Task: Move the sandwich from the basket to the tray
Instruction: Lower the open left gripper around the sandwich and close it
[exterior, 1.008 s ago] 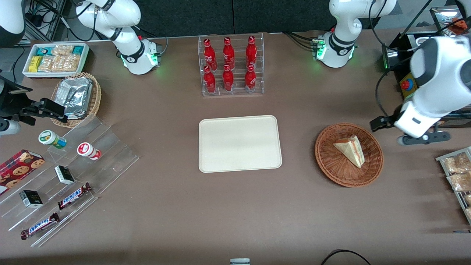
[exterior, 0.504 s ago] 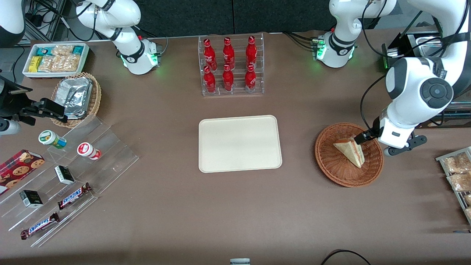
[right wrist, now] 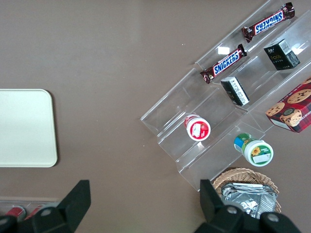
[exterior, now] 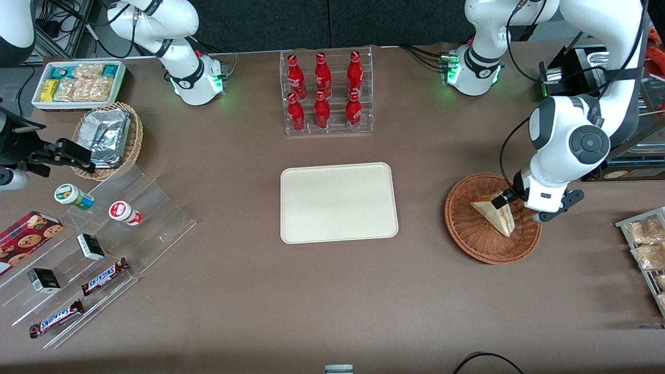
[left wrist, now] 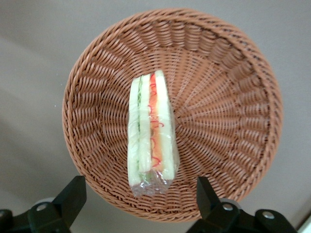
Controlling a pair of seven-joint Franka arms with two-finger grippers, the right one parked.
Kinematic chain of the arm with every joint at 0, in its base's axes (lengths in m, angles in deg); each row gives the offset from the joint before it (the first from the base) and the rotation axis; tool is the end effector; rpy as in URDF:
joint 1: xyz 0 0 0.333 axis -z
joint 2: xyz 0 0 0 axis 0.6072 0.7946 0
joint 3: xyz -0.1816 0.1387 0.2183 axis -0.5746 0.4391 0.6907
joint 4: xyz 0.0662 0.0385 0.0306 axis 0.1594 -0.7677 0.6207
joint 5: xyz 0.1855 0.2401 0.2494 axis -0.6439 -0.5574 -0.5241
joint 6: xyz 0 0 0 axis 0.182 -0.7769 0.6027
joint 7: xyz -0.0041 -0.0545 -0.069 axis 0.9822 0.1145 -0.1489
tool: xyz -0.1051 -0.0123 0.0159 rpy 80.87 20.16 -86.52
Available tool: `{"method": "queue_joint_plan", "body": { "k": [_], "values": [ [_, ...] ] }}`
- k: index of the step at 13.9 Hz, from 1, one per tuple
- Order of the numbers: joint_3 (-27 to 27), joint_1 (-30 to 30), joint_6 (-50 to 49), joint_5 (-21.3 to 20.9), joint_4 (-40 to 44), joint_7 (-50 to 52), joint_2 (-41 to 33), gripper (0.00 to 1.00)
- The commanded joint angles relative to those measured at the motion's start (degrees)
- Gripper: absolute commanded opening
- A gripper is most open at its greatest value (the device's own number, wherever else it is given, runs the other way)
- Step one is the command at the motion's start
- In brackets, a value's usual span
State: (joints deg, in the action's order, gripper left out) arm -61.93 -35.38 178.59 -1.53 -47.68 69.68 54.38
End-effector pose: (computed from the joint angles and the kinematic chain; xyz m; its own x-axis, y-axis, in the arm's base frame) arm 0.5426 -0.0437 0.3239 0.8571 0.5125 -0.0514 0.5076 -0.8574 -0.0843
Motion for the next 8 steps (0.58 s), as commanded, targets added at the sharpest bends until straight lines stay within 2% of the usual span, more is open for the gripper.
{"method": "queue_joint_plan", "body": {
  "k": [1,8],
  "values": [
    [-0.18,-0.33,2.76,-0.26,-0.91,2.01,0.80,1.00],
    [-0.18,-0.69,8.57,0.27,-1.88,5.79,4.49,1.00]
  ]
}}
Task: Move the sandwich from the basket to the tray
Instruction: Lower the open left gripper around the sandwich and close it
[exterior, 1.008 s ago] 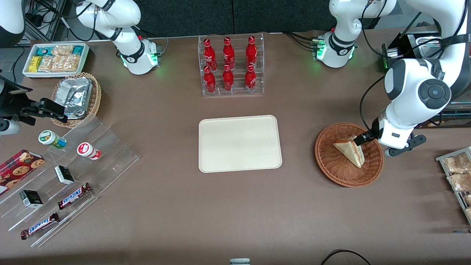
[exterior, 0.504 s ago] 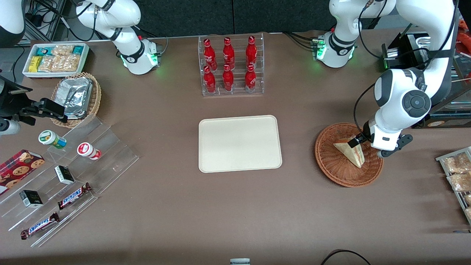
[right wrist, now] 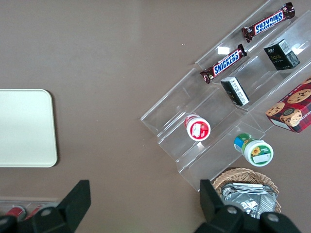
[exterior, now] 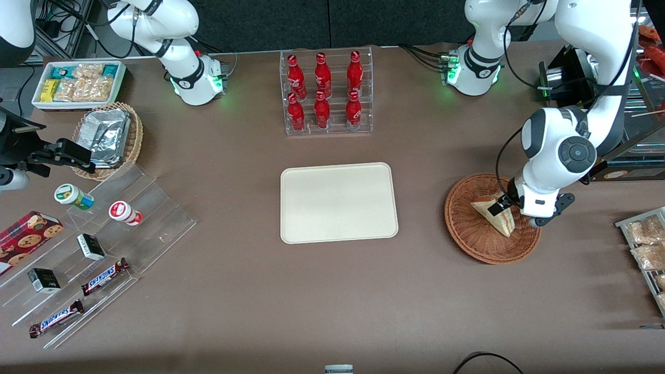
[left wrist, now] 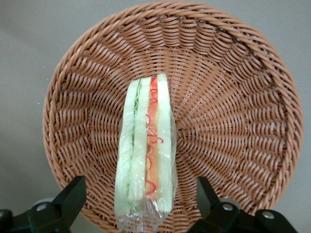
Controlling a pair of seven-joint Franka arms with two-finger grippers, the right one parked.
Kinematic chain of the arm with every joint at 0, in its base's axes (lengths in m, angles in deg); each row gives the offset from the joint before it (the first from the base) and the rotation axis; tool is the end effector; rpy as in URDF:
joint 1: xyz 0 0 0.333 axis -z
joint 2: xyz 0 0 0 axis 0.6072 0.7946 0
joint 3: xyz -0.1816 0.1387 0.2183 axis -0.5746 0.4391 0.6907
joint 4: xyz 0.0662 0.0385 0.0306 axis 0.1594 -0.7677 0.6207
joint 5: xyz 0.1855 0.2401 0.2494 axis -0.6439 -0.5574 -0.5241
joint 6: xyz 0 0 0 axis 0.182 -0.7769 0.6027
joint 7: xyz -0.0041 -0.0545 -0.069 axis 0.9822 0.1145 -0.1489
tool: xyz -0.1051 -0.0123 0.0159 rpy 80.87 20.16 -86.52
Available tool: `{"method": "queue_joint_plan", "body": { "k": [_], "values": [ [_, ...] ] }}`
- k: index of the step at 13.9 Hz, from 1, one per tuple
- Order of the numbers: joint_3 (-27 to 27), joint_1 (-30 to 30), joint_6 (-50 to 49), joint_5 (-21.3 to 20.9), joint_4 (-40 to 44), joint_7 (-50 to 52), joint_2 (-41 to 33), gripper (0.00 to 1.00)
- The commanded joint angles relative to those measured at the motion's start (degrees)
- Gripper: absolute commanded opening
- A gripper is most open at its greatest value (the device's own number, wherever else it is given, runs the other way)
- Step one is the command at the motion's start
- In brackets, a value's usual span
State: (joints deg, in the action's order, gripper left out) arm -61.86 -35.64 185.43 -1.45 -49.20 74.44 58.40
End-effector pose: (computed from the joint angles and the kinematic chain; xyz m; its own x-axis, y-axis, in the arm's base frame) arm 0.5456 -0.0418 0.2842 0.8113 0.5837 -0.0327 0.5809 -0.8112 -0.0671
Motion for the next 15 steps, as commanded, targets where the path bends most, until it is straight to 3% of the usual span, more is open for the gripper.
{"method": "queue_joint_plan", "body": {
  "k": [1,5,6,7,9,10,15],
  "values": [
    [-0.25,-0.42,2.35,0.46,-0.44,1.12,1.09,1.00],
    [-0.25,-0.42,2.97,1.78,-0.79,1.47,2.68,0.99],
    [-0.25,-0.42,2.54,1.78,-0.88,1.64,2.85,0.91],
    [-0.25,-0.42,2.18,1.78,-0.88,2.17,2.86,0.75],
    [-0.25,-0.42,0.09,1.69,-0.71,2.96,2.77,0.18],
    [-0.25,-0.42,-1.49,1.34,-0.44,2.62,2.51,0.00],
    [-0.17,0.37,-12.11,-1.11,7.53,-0.89,1.80,0.00]
  ]
}}
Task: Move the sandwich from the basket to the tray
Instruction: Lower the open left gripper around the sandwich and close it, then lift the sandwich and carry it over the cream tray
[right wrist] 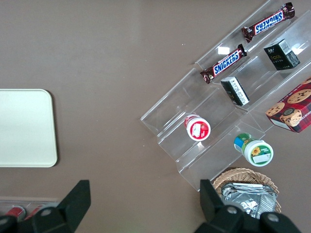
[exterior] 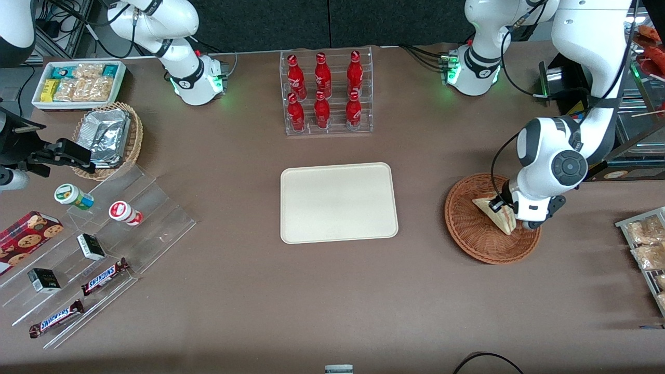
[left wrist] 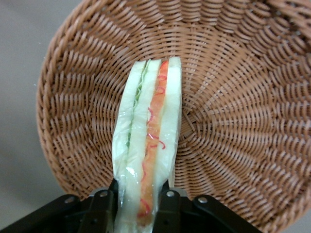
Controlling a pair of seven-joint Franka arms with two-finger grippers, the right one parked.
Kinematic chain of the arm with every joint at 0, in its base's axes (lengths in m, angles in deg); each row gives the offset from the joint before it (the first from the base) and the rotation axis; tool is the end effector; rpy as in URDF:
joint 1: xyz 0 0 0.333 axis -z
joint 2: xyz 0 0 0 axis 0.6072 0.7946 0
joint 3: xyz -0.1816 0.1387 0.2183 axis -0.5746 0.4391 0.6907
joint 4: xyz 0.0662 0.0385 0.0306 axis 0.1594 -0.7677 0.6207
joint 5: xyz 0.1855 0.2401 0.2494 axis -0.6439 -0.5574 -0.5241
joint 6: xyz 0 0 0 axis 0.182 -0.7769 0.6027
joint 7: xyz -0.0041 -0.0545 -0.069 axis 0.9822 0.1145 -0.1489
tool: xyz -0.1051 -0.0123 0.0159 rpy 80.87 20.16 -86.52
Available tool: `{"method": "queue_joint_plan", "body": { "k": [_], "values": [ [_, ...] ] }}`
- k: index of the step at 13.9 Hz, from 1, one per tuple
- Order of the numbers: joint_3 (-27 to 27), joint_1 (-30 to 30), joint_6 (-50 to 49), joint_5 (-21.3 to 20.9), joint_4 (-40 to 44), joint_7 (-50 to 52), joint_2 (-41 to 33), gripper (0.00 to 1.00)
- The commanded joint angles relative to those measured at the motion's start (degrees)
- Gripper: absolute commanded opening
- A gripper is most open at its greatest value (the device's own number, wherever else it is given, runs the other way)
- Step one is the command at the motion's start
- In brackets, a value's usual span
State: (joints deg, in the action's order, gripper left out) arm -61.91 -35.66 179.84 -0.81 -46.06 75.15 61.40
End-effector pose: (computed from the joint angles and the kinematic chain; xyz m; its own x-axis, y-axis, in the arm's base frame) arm 0.5502 -0.0420 0.2698 0.7911 0.6022 -0.1074 0.5902 -0.7976 -0.1244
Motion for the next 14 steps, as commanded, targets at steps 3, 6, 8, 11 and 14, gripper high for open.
{"method": "queue_joint_plan", "body": {
  "k": [3,6,8,11,14],
  "values": [
    [-0.21,4.24,-18.04,-2.65,13.09,-6.44,-1.46,0.00],
    [-0.29,11.70,-22.46,-2.47,17.77,-6.01,-1.28,0.00],
    [-0.29,17.85,-22.73,-2.12,18.39,-5.65,-1.37,0.00],
    [-0.29,25.94,-22.56,-1.77,21.36,-5.30,-0.06,0.00],
    [-0.29,31.31,-22.29,-0.02,27.24,-4.52,5.11,0.00]
  ]
}}
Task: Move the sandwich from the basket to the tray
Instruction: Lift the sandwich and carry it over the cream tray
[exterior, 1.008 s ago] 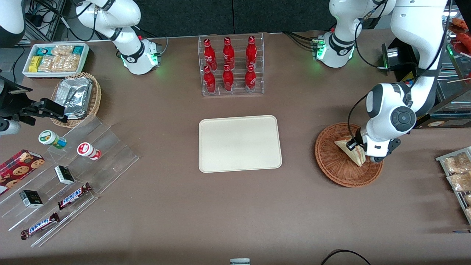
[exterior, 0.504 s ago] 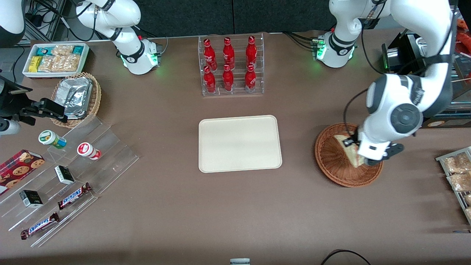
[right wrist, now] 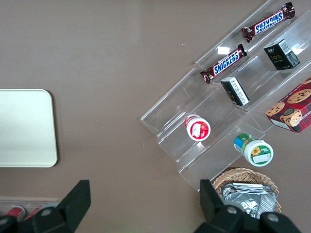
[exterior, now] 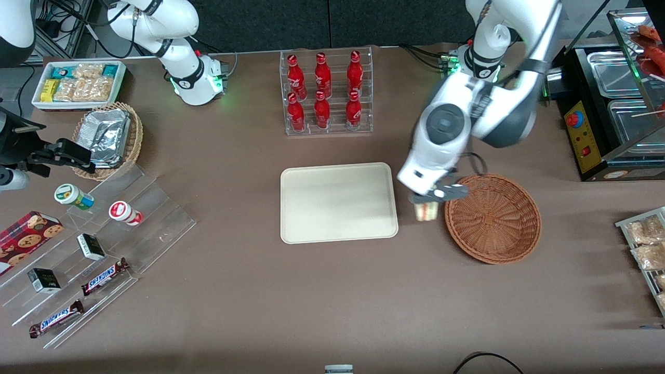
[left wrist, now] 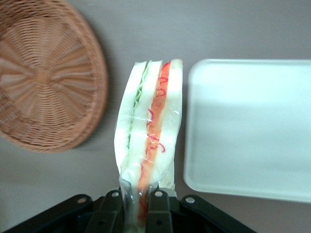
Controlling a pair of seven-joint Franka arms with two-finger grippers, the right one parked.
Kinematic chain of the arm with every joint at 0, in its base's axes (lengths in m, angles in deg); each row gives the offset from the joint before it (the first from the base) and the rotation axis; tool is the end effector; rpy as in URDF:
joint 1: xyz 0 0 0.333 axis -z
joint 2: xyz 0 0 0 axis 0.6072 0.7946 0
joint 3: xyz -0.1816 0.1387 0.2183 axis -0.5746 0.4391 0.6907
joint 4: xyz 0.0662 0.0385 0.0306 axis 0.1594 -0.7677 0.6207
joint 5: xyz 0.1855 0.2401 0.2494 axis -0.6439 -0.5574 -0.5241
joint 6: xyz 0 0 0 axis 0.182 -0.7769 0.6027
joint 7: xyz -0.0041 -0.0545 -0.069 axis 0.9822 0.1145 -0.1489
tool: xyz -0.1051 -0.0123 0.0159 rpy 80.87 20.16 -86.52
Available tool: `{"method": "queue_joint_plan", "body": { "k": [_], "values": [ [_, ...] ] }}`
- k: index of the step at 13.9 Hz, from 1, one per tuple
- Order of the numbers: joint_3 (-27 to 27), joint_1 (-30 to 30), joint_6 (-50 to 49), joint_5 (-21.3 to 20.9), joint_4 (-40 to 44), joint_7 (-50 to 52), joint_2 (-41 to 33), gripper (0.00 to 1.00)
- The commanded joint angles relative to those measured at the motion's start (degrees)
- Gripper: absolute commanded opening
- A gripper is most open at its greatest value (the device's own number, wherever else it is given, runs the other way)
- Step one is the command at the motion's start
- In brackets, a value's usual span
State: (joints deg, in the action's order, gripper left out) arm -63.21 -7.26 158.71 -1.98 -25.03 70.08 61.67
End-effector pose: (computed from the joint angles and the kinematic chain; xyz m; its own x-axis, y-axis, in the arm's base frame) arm 0.5104 -0.3377 0.3972 0.9927 0.0506 -0.1095 0.0356 -0.9902 -0.1352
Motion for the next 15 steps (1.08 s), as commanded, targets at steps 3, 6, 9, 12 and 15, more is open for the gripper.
{"method": "queue_joint_plan", "body": {
  "k": [3,6,9,12,15],
  "values": [
    [1.01,7.22,-1.08,1.78,10.71,1.96,10.20,0.00],
    [1.01,9.95,-1.08,1.87,16.15,5.18,16.35,0.00],
    [1.01,11.71,-1.07,1.87,22.39,8.10,22.15,0.00],
    [1.01,12.86,-1.08,1.87,25.83,10.22,25.94,0.00],
    [0.93,14.35,-1.25,1.96,31.18,12.41,30.68,0.00]
  ]
}}
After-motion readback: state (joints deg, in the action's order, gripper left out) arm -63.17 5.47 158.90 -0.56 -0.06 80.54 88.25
